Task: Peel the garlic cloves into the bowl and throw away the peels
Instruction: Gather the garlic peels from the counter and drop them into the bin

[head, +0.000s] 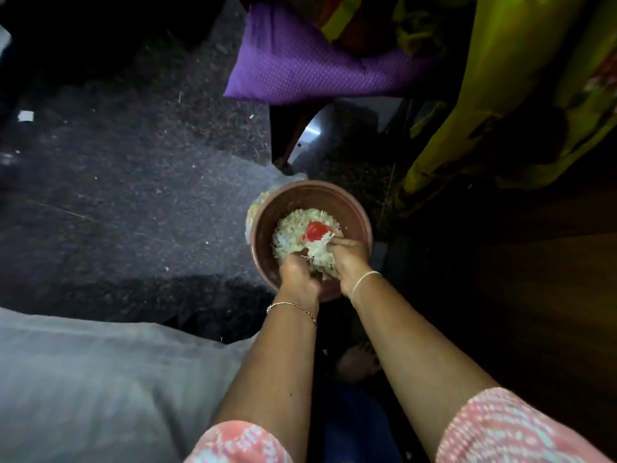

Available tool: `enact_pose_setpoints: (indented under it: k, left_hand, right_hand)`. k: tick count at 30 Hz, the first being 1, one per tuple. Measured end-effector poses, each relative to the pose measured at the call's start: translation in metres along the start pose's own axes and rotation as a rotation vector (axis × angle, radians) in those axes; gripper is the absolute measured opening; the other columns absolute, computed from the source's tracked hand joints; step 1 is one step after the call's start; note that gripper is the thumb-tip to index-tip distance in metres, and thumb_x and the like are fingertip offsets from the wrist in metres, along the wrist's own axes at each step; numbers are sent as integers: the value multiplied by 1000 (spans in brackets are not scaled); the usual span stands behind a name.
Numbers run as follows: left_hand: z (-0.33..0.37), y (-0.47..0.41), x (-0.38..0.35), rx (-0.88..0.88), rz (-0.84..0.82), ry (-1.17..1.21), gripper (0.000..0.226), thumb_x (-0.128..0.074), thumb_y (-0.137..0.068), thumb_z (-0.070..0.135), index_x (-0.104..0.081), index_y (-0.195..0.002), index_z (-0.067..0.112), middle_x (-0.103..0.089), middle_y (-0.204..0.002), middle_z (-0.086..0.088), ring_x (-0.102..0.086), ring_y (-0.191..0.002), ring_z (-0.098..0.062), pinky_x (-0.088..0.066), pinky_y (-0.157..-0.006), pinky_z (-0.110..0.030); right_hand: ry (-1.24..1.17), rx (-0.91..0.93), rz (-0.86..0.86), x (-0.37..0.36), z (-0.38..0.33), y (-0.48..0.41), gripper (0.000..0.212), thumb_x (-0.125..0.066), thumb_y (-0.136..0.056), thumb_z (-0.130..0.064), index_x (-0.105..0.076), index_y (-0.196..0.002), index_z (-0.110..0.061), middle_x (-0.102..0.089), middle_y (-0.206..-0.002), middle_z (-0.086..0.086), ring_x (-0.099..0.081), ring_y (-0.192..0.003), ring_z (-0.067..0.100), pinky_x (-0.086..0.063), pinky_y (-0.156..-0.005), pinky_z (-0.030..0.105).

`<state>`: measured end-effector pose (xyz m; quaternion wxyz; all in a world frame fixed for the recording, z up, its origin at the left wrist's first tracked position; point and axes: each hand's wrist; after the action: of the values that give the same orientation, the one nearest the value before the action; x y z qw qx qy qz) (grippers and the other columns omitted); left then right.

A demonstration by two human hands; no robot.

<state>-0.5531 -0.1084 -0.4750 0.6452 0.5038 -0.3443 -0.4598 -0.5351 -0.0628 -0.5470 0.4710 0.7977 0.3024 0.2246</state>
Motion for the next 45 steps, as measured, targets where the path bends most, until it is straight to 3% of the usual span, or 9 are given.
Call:
enact_pose_setpoints:
  k: [3, 7, 10, 16, 20, 26, 32, 40, 45]
  left_hand:
    - [2, -24, 6, -37, 12, 56, 32, -33, -101, 15, -65, -98, 11, -70, -61, -4, -61, -73, -25, -53, -62, -32]
    - [5, -38, 10, -19, 29, 92, 37, -32, -103, 25, -60, -83, 11, -62, -76, -8, -58, -66, -22, -49, -57, -31]
    - [4, -35, 9, -20, 0, 105, 41, -30, -104, 29, -60, -83, 10, -62, -76, -9, -58, -66, -21, -48, -57, -32]
    - [-2, -39, 7, -11, 44, 74, 43, -28, -104, 31, -57, -77, 12, -64, -61, -7, -61, -53, -20, -44, -47, -24]
    - [-4, -29, 1, -18, 53, 12, 40, -29, -104, 18, -48, -70, 10, -50, -32, -1, -48, -23, -12, -34, -28, -12]
    - [-5, -38, 6, -6, 34, 41, 36, -36, -103, 24, -52, -74, 12, -60, -53, -4, -54, -52, -18, -40, -35, -17]
    - [-7, -43, 9, -2, -26, 22, 33, -41, -102, 30, -54, -77, 13, -58, -39, 1, -57, -56, -16, -47, -57, -27]
    - [-5, -44, 6, -106, 85, 32, 16, -66, -85, 1, -56, -73, 6, -61, -50, -9, -53, -34, -15, -45, -36, -21]
    - [0, -58, 11, -147, 163, 102, 16, -63, -89, 0, -58, -75, 5, -61, -71, -11, -52, -34, -10, -49, -42, -26]
  right_hand:
    - [43, 75, 47, -7, 2, -4, 35, -60, -78, 10, -57, -72, -24, -62, -78, 4, -64, -80, 28, -58, -80, 50]
    - [184, 191, 49, -11, 9, -13, 41, -73, -72, -6, -48, -87, -35, -60, -86, -6, -67, -93, 37, -56, -81, 55]
    - [389, 317, 89, -7, -1, -6, 13, -65, -89, -14, -65, -102, -13, -68, -101, 12, -64, -99, 38, -53, -87, 49]
    - [335, 130, 1, -7, -8, -6, 43, -39, -102, -37, -62, -121, -6, -63, -114, 15, -63, -103, 37, -56, -85, 51]
    - [165, 117, -64, 1, -10, -5, 25, -45, -101, -6, -60, -120, -1, -58, -106, 11, -60, -83, 18, -57, -73, 39]
    - [223, 247, 37, 1, -4, -7, 34, -73, -80, 3, -49, -95, -16, -58, -74, -3, -62, -70, 15, -55, -76, 34]
    - [490, 340, 1, -1, 1, -9, 30, -61, -90, -18, -60, -61, -13, -60, -70, 12, -55, -69, 26, -50, -70, 43]
    - [455, 386, 97, 2, -14, 15, 33, -77, -72, 0, -53, -59, -19, -57, -59, -6, -55, -55, 11, -49, -53, 23]
    - [359, 368, -24, -2, -15, 14, 15, -65, -86, 2, -69, -81, -11, -68, -88, 8, -66, -77, 21, -58, -76, 35]
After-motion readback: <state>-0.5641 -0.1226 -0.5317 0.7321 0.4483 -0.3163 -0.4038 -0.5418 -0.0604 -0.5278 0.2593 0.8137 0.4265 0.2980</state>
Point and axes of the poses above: each hand's wrist, its own y-axis away from the middle knuckle, its own x-axis out of the back of the hand, z = x × y
